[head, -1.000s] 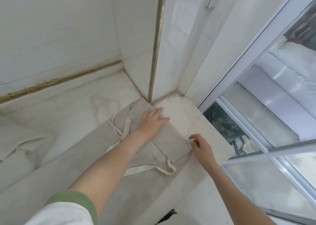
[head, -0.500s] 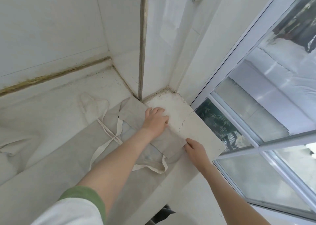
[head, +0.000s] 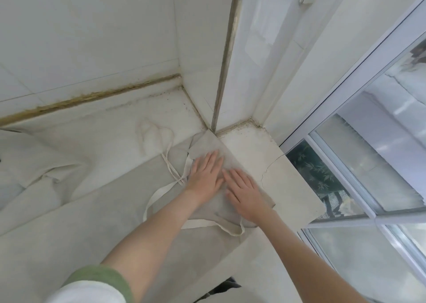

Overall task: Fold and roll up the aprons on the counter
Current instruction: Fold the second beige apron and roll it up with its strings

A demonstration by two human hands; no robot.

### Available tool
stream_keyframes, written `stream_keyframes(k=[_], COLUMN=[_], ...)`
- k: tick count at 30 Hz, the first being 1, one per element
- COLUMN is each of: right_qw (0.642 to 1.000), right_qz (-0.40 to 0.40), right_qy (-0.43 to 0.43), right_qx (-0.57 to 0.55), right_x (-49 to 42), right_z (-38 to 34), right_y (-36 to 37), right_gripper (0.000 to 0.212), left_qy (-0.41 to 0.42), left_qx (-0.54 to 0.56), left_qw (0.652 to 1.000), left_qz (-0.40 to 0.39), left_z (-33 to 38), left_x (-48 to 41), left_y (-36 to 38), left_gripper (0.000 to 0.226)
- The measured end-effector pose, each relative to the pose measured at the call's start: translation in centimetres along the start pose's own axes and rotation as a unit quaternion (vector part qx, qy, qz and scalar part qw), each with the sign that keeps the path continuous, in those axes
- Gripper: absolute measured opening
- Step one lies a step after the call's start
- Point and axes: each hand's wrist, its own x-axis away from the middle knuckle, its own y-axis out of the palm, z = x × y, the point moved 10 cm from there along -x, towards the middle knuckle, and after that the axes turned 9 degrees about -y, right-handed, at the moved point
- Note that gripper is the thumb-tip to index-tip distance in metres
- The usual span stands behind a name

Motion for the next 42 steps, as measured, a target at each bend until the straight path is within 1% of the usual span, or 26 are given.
stream_keyframes(k=[2, 3, 5, 7, 9, 11, 13, 14, 16, 17, 19, 21, 23, 24, 25, 26, 29, 31, 32, 33, 35, 37, 39, 40, 42], right_qw=[0.999, 0.998, 0.995, 0.992, 0.989, 0.985, 0.982, 0.980, 0.977, 0.978, 0.988, 0.999, 0.997, 0.994, 0.993, 0.994, 0.997, 0.998, 0.998, 0.995, 0.972, 0.944, 0.927, 0.920, 0.913], right_qz=[-0.032, -0.031, -0.022, -0.029, -0.043, -0.055, -0.036, -0.021, 0.022, 0.045, 0.061, 0.026, -0.010, -0.022, -0.032, -0.041, -0.040, -0.042, -0.049, -0.059, -0.102, -0.150, -0.189, -0.200, -0.199], right_qy=[0.026, 0.042, 0.080, 0.112, 0.134, 0.159, 0.185, 0.197, 0.211, 0.204, 0.145, 0.037, -0.060, -0.094, -0.107, -0.099, -0.028, -0.013, -0.030, -0.066, -0.163, -0.228, -0.242, -0.244, -0.248], right_qx=[0.032, 0.047, 0.048, 0.043, 0.041, 0.026, 0.009, 0.006, 0.005, 0.006, 0.006, 0.025, 0.042, 0.047, 0.042, 0.023, -0.053, -0.044, -0.008, 0.043, 0.133, 0.183, 0.217, 0.233, 0.256], right_x=[0.0, 0.2, 0.6, 0.9, 1.4, 2.1, 2.4, 2.1, 0.9, 0.0, -2.6, -5.4, -7.1, -7.8, -8.4, -8.9, -10.6, -11.6, -12.1, -12.7, -13.5, -13.9, -14.5, -14.9, -15.5], right_z=[0.4, 1.0, 2.1, 3.1, 3.9, 4.3, 4.5, 4.2, 3.3, 2.4, -0.8, -5.3, -9.4, -11.0, -11.8, -12.2, -12.0, -12.1, -12.5, -13.2, -15.1, -16.6, -16.9, -16.9, -16.8], right_y=[2.1, 2.6, 2.7, 2.5, 2.2, 1.8, 0.7, -0.1, -1.7, -2.5, -3.2, -2.5, -1.5, -1.0, -0.5, -0.2, -0.1, -0.4, -0.5, -0.5, 0.2, 1.1, 1.7, 1.9, 1.7], right_gripper=[0.083, 0.084, 0.083, 0.082, 0.072, 0.061, 0.062, 0.061, 0.056, 0.056, 0.061, 0.066, 0.068, 0.069, 0.069, 0.068, 0.062, 0.067, 0.072, 0.077, 0.086, 0.090, 0.088, 0.083, 0.066], left_qy=[-0.030, -0.038, -0.029, 0.001, 0.011, -0.003, -0.024, -0.044, -0.105, -0.139, -0.202, -0.254, -0.285, -0.296, -0.302, -0.303, -0.308, -0.321, -0.323, -0.317, -0.288, -0.242, -0.201, -0.187, -0.165], left_qx=[-0.022, -0.031, -0.033, -0.032, -0.048, -0.058, -0.042, -0.015, 0.047, 0.070, 0.077, 0.073, 0.075, 0.073, 0.068, 0.063, 0.058, 0.058, 0.054, 0.048, 0.055, 0.085, 0.133, 0.153, 0.166], left_qw=[0.999, 0.998, 0.997, 0.995, 0.995, 0.996, 0.998, 0.998, 0.993, 0.987, 0.976, 0.964, 0.955, 0.951, 0.950, 0.950, 0.950, 0.945, 0.944, 0.946, 0.952, 0.963, 0.967, 0.967, 0.969], left_qz=[-0.012, -0.026, -0.067, -0.094, -0.084, -0.072, -0.049, -0.038, -0.029, -0.033, -0.033, -0.036, -0.041, -0.043, -0.044, -0.042, -0.020, -0.016, -0.028, -0.048, -0.084, -0.086, -0.082, -0.084, -0.075], left_z=[-3.0, -4.2, -5.9, -6.3, -7.0, -8.5, -9.8, -10.6, -12.5, -13.6, -16.0, -18.6, -20.5, -21.4, -22.1, -22.6, -23.9, -24.7, -25.1, -25.3, -25.1, -24.3, -23.4, -23.2, -22.8], left_x=[1.0, 1.4, 2.6, 3.9, 4.9, 5.8, 6.6, 7.1, 7.5, 7.7, 8.0, 8.7, 9.2, 9.4, 9.6, 9.6, 9.6, 9.3, 9.2, 9.0, 8.6, 8.4, 8.6, 8.8, 9.0], left_y=[1.0, 1.5, 2.5, 3.1, 2.9, 2.7, 2.1, 1.6, 0.8, 0.6, 0.1, -0.2, -0.4, -0.4, -0.5, -0.7, -1.3, -1.9, -2.0, -2.1, -1.9, -2.3, -3.1, -3.4, -4.1], left_gripper=[0.070, 0.075, 0.071, 0.069, 0.073, 0.078, 0.086, 0.086, 0.077, 0.070, 0.061, 0.058, 0.058, 0.058, 0.059, 0.061, 0.067, 0.065, 0.060, 0.054, 0.040, 0.025, 0.011, 0.006, 0.008])
